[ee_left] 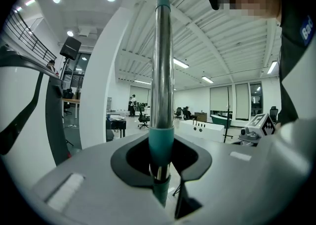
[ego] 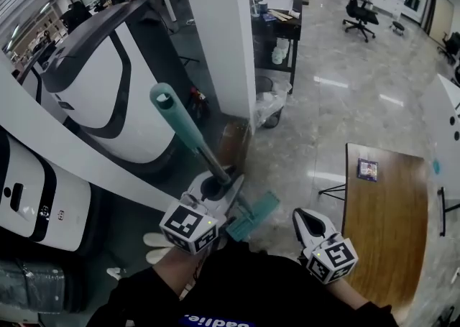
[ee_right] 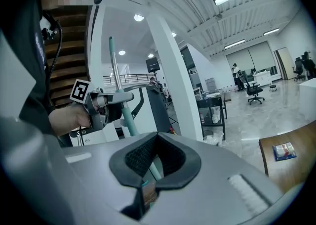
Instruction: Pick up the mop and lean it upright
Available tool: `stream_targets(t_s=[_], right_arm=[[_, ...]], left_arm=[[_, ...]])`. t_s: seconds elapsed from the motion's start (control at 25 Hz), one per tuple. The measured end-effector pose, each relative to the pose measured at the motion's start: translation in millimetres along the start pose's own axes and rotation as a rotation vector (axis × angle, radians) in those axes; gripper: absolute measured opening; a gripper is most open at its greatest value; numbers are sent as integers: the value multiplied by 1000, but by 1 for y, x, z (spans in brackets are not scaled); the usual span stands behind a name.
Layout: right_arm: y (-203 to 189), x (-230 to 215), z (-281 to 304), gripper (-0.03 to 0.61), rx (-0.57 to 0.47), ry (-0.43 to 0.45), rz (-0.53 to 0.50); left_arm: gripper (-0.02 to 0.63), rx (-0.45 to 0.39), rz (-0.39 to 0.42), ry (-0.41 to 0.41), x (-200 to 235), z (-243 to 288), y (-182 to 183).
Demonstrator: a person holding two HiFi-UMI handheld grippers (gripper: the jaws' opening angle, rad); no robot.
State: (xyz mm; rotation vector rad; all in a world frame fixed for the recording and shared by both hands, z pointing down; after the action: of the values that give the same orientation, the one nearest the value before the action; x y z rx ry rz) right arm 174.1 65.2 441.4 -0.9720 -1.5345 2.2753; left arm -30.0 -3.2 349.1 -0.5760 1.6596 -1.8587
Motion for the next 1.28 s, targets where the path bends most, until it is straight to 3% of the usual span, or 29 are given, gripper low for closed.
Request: stream_targets(t_s=[0.32, 0.96, 1.28], right_arm=[[8, -16, 37, 5, 5, -62, 14], [61, -22, 185, 5, 7, -154, -8], [79, -32, 225, 5, -1, -164, -17]], left_arm=[[97, -1, -2, -71, 44, 33, -10], [97, -13, 25, -177, 200, 95, -23], [97, -33, 36, -143, 251, 125, -21]])
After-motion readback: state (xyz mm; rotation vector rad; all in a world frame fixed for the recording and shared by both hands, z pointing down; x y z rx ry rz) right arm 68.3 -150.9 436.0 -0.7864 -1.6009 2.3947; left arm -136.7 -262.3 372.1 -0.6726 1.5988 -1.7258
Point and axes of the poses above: the fingertips, and each gripper's own axes: z forward along the fingers, x to its left, y out of its top, the point moved 5 cm from there along -z, backward along the fingers, and after that the axes turned 7 degrees about z, right-handed, at the moved point
